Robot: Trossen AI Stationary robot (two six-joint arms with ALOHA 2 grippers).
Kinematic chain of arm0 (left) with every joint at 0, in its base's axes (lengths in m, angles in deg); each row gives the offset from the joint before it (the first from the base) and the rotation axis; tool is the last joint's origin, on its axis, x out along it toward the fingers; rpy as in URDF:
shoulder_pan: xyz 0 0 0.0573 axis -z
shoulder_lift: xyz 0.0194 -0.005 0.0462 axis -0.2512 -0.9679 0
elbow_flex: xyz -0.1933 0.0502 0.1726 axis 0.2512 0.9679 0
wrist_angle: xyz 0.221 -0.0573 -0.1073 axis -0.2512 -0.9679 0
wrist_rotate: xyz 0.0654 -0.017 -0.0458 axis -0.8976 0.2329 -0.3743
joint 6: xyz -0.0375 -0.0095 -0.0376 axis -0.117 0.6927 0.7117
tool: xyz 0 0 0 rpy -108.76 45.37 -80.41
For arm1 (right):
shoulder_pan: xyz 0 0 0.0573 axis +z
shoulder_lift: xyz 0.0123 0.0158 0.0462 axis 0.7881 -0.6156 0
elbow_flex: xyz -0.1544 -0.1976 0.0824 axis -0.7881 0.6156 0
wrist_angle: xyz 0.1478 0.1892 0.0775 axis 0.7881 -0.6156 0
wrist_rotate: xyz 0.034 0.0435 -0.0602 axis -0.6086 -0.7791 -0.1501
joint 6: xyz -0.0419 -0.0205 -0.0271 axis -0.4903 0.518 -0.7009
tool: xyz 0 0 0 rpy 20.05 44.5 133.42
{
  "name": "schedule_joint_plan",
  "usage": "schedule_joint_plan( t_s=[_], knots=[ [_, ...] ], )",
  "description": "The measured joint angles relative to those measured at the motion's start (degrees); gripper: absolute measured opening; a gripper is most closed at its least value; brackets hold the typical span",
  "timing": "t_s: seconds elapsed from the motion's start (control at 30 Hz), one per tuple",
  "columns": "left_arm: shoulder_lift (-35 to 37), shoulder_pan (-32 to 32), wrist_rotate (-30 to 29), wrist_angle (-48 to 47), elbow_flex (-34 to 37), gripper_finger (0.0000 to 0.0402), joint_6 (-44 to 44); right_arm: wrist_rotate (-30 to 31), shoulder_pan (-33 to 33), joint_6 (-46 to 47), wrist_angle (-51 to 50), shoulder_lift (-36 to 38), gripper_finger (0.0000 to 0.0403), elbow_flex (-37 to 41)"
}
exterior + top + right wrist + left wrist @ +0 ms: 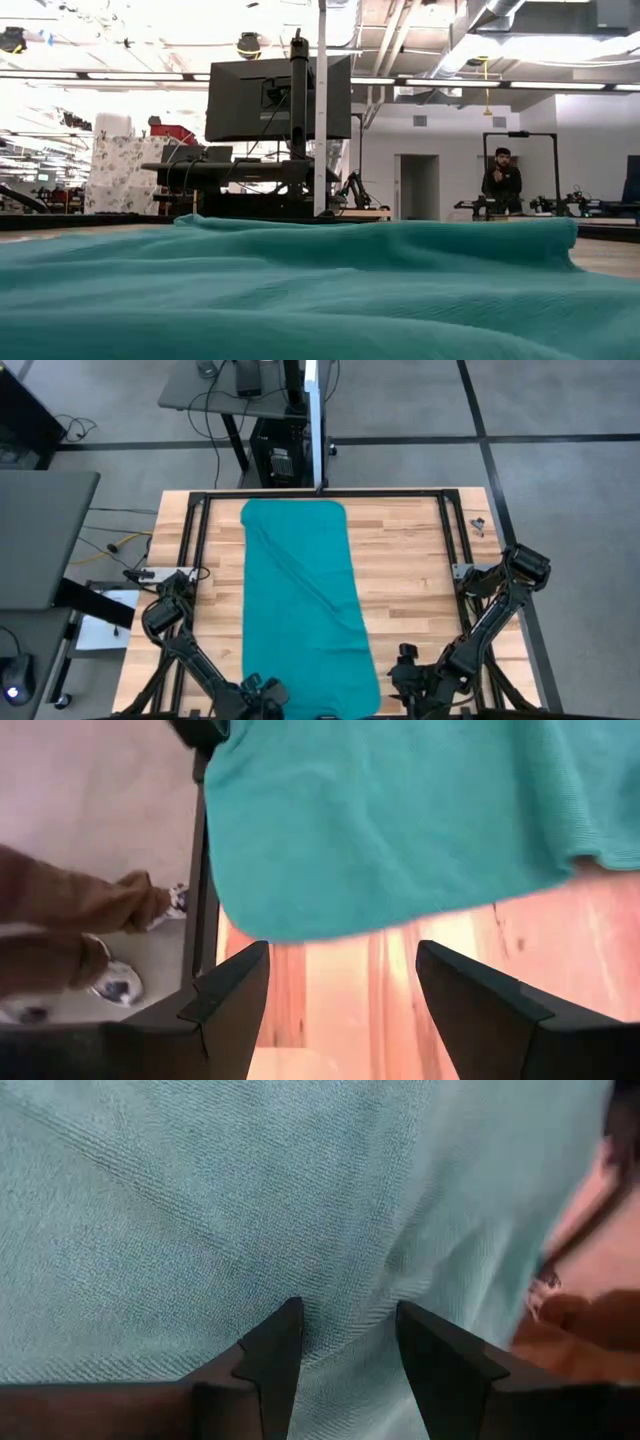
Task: Roll towel
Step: Fold the blue towel
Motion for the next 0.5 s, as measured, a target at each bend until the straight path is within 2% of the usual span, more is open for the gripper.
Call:
schedule_joint_plan(
  t_s=[0.2,0.37,0.5],
  knots=[
    [-0.2,-1.2,0.3,-6.0,-3.7,0.0148,-5.7,0.0,-0.1,-19.3,6.5,-1.6,0.0248,0.0],
    [-0.2,-2.1,-0.3,-7.1,-4.1,0.0148,-5.7,1.1,-0.4,-20.8,14.3,-6.7,0.0248,0.0],
    [-0.2,-2.4,-0.3,-6.9,-4.1,0.0148,-5.3,1.4,-1.0,-20.9,16.9,-11.8,0.0248,-3.0]
  ],
)
